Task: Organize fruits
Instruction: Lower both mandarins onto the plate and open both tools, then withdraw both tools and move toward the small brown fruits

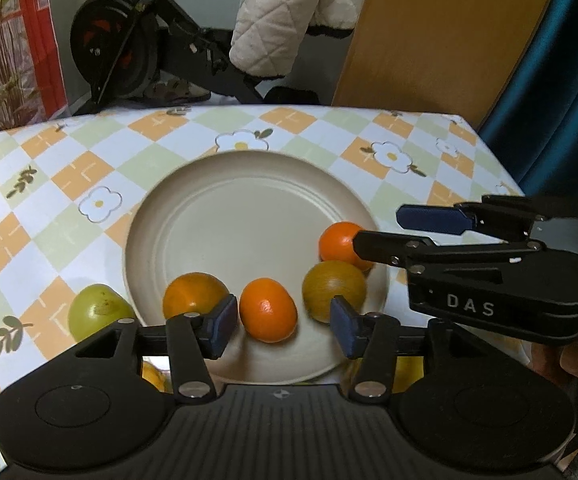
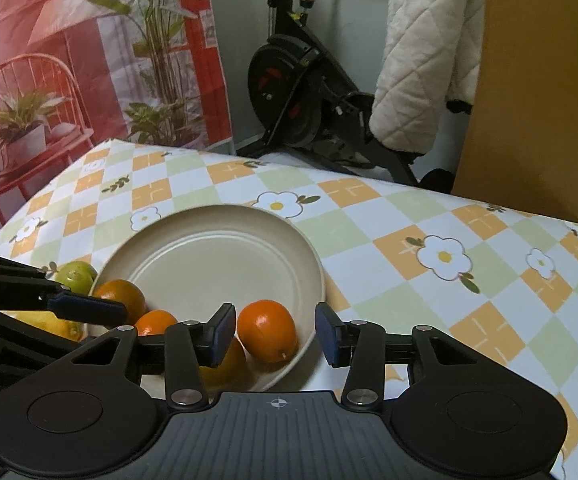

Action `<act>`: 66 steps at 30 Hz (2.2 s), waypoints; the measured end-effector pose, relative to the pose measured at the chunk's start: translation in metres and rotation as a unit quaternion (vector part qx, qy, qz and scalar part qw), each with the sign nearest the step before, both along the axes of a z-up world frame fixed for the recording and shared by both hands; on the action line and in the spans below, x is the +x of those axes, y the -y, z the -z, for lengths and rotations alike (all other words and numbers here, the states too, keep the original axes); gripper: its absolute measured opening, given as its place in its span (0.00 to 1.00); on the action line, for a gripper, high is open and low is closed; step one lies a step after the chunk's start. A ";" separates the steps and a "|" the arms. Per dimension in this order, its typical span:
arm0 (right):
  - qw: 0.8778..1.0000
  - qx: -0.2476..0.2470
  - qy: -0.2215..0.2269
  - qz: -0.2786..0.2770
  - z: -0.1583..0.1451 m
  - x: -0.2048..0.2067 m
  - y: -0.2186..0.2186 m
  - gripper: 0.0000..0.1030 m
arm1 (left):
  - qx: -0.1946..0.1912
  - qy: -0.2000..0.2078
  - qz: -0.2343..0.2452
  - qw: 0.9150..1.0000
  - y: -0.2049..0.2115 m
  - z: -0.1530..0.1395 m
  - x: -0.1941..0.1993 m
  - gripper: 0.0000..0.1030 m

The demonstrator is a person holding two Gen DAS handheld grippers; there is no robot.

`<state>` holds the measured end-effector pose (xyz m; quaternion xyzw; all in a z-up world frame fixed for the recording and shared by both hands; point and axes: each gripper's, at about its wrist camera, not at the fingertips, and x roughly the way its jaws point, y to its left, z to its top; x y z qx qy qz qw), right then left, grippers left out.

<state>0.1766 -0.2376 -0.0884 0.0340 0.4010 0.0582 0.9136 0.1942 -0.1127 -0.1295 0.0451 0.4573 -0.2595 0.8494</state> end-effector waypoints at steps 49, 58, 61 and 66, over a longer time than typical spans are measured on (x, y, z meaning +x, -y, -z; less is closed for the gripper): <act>0.996 0.056 -0.042 0.052 0.014 -0.146 -0.019 0.39 | 0.001 0.020 -0.031 0.999 -0.053 0.005 -0.107 0.52; 0.997 0.049 -0.045 0.049 0.014 -0.147 -0.022 0.39 | 0.000 0.013 -0.026 1.000 -0.048 0.008 -0.109 0.52; 0.996 0.043 -0.044 0.059 0.013 -0.148 -0.017 0.39 | -0.006 0.009 -0.012 1.000 -0.043 0.009 -0.111 0.52; 0.996 0.040 -0.041 0.070 0.013 -0.153 -0.005 0.35 | -0.025 -0.007 0.030 0.999 -0.024 0.017 -0.118 0.52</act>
